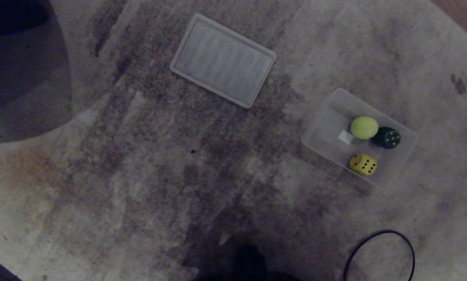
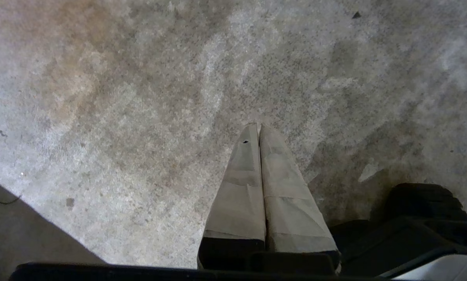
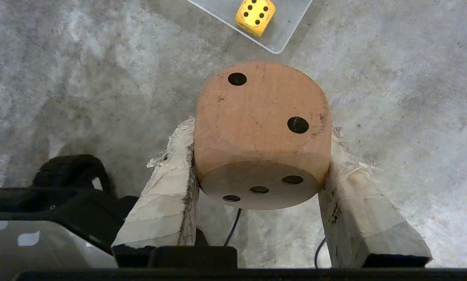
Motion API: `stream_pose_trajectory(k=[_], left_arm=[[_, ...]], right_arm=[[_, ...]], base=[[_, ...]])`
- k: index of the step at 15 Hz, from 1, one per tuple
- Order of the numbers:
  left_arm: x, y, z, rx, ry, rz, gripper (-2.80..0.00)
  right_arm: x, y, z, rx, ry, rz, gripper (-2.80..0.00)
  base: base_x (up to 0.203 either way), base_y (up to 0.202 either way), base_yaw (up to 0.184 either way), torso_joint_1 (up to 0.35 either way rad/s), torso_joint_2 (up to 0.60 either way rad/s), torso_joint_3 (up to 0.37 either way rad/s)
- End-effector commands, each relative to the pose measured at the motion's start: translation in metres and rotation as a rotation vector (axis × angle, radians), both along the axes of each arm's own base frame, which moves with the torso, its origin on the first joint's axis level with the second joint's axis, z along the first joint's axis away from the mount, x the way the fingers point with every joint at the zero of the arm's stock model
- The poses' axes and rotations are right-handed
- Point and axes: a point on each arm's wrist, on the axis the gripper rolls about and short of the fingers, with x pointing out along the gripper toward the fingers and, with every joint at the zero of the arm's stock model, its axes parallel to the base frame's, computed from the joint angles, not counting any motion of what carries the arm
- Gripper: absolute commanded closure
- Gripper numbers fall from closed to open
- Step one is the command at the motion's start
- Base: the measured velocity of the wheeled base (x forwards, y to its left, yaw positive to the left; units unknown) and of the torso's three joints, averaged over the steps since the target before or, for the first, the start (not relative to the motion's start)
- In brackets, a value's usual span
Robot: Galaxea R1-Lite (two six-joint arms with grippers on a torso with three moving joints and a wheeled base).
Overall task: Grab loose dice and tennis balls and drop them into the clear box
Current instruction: Put the toys in the box
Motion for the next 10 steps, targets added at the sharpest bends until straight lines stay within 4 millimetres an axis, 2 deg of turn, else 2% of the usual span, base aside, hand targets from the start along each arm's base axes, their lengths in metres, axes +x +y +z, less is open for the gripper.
stream_pose_trajectory(k=[1,5,10], left_arm=[[0.0001,0.0,-0.0004,-0.001,0.001,0.0,0.0],[0.0001,0.0,-0.0005,0.001,0.003,0.0,0.0],[0.0001,0.0,-0.0005,-0.001,0.003,0.0,0.0]], right_arm=[[0.0007,0.0,-0.0021,-0.002,0.009,0.0,0.0],[0.0007,0.0,-0.0022,-0.001,0.011,0.002,0.0],[0.0007,0.0,-0.0022,0.002,0.011,0.0,0.0]], base=[[0.0,0.0,0.0,0.0,0.0,0.0],[0.0,0.0,0.0,0.0,0.0,-0.01],[0.0,0.0,0.0,0.003,0.0,-0.182]])
